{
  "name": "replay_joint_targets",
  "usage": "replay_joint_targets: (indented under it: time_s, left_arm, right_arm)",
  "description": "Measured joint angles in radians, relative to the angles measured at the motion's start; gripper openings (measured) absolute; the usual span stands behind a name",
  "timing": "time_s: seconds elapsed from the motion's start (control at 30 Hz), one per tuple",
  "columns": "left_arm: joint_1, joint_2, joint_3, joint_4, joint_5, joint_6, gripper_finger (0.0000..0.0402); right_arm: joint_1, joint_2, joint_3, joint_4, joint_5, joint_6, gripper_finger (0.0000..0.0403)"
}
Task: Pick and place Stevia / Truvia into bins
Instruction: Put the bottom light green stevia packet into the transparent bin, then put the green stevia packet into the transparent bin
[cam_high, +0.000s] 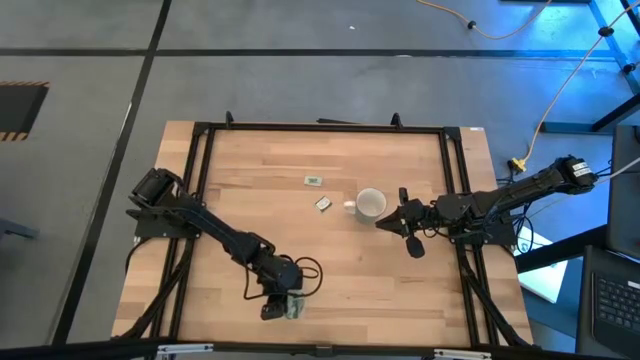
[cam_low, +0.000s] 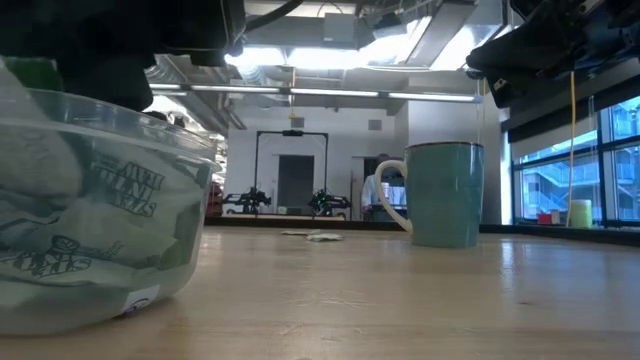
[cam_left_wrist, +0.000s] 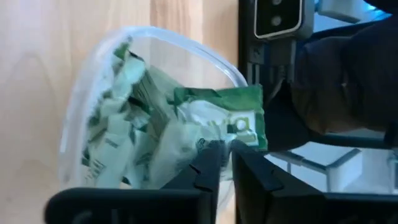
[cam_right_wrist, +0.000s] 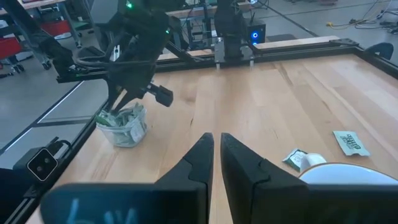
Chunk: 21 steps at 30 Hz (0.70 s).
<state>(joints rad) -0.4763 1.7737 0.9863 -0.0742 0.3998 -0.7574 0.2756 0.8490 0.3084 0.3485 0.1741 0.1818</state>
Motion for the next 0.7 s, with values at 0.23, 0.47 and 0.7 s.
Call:
replay_joint_targets:
  time_s: [0.23, 0.47, 0.7]
  left_arm:
    - [0.026, -0.009, 0.000, -0.001, 0.050, -0.024, 0.0082]
    - [0.077, -0.068, 0.000, -0.004, 0.099, 0.001, 0.0092]
    - [0.152, -0.157, 0.000, -0.011, 0.059, 0.118, 0.0090]
  right_arm:
    - [0.000, 0.000, 0.000, 0.000, 0.000, -0.001, 0.0035]
    - [0.000, 0.000, 0.000, -0.001, 0.000, -0.001, 0.0035]
    - [0.000, 0.000, 0.000, -0.002, 0.000, -0.005, 0.0035]
